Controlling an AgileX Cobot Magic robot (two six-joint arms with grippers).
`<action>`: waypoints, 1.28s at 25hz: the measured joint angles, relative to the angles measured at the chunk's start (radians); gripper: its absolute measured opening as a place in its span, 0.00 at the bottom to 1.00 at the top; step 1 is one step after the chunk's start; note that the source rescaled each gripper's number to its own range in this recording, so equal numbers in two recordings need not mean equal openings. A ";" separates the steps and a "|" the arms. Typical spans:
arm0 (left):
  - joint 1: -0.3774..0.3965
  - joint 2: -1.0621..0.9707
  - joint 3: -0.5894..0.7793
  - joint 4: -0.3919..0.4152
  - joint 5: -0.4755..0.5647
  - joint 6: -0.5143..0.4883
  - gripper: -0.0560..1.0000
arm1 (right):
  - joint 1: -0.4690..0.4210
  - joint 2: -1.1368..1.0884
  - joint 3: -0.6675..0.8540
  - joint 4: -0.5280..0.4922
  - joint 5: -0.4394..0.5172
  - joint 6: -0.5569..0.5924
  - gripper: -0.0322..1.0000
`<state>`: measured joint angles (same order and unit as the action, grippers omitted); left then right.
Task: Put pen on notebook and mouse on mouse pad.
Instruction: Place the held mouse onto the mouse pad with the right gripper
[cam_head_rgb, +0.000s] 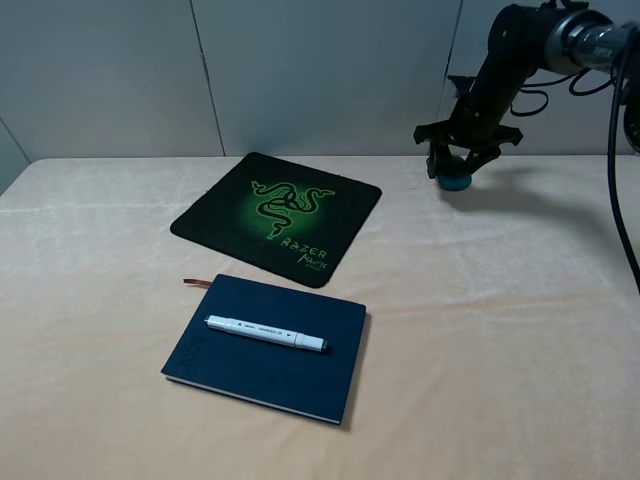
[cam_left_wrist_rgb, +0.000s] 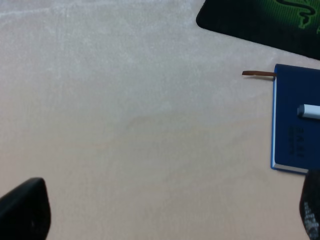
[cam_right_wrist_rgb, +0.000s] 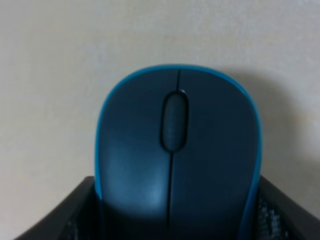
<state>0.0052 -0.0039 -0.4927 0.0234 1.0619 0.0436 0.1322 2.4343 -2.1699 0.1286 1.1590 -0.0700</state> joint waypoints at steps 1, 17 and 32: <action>0.000 0.000 0.000 0.000 0.000 0.000 1.00 | 0.002 -0.009 -0.007 -0.001 0.019 0.005 0.05; 0.000 0.000 0.000 0.000 0.000 0.000 1.00 | 0.273 -0.075 -0.014 -0.025 0.063 0.021 0.05; 0.000 0.000 0.000 0.000 0.000 0.000 1.00 | 0.451 -0.024 -0.015 0.017 -0.105 0.039 0.05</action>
<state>0.0052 -0.0039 -0.4927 0.0234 1.0619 0.0436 0.5828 2.4106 -2.1851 0.1456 1.0543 -0.0305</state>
